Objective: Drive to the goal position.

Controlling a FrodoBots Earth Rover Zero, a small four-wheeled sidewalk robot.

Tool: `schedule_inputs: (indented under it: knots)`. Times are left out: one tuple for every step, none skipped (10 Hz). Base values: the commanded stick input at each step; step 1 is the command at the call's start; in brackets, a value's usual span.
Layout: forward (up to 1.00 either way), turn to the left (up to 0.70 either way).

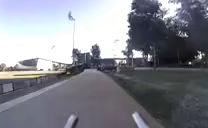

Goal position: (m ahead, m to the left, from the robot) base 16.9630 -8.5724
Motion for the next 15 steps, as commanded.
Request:
schedule_inputs:
  knots:
    - [1.0,0.0]
    - [1.0,0.0]
    - [1.0,0.0]
    - [1.0,0.19]
    - [1.0,0.4]
    - [1.0,0.4]
    - [1.0,0.03]
    - [1.0,0.01]
    - [1.0,0.0]
    - [1.0,0.0]
    - [1.0,0.0]
    - [1.0,0.0]
    - [1.0,0.0]
    - [1.0,0.0]
    - [1.0,0.0]
